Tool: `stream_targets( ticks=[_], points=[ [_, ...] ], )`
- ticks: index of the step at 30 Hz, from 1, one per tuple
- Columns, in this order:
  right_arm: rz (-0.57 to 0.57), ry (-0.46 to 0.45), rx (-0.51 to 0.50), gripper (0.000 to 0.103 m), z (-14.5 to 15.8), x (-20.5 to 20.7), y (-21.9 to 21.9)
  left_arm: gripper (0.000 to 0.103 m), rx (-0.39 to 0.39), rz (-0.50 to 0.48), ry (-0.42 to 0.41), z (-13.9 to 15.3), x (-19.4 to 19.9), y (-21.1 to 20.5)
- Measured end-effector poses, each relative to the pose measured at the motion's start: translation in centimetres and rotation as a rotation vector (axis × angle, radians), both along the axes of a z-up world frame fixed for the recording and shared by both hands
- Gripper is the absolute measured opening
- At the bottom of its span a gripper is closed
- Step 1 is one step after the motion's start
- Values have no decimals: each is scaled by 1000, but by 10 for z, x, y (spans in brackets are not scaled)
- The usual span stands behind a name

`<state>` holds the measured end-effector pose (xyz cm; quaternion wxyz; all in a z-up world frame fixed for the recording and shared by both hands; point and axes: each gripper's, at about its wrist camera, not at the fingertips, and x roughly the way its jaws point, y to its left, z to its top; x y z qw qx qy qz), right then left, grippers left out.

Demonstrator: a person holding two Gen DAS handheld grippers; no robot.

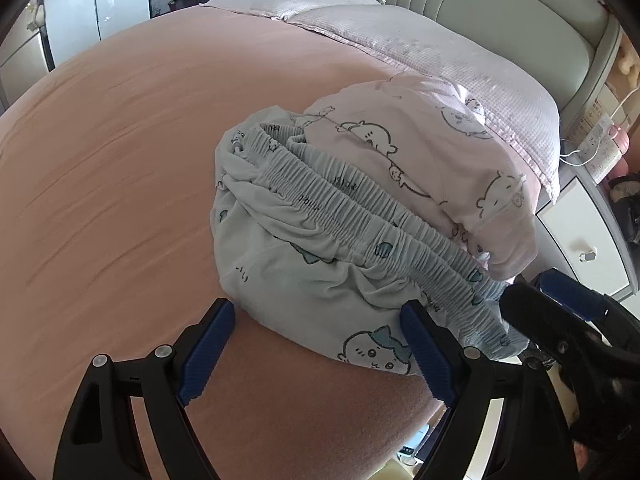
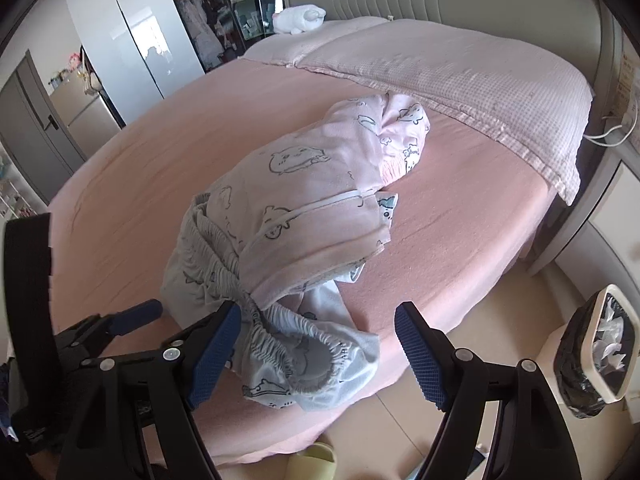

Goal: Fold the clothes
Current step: 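Lower the right gripper onto the grey pajama pants waistband and close it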

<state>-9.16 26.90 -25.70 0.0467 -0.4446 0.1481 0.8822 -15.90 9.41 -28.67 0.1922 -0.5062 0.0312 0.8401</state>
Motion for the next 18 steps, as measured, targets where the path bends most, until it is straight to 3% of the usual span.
stream_targets(
  ticks=[5, 8, 12, 18],
  points=[
    [20, -22, 2, 79, -8, 3, 0, 86, -37, -36, 4, -9, -4, 8],
    [26, -22, 7, 79, -10, 5, 1, 87, -18, -49, -2, -10, -5, 4],
    [32, -28, 16, 79, -14, 8, 2, 96, -37, -109, 9, -13, -2, 8],
    [47, -21, 35, 79, -18, 12, 0, 99, -60, -122, 42, -13, 4, 8]
  ],
)
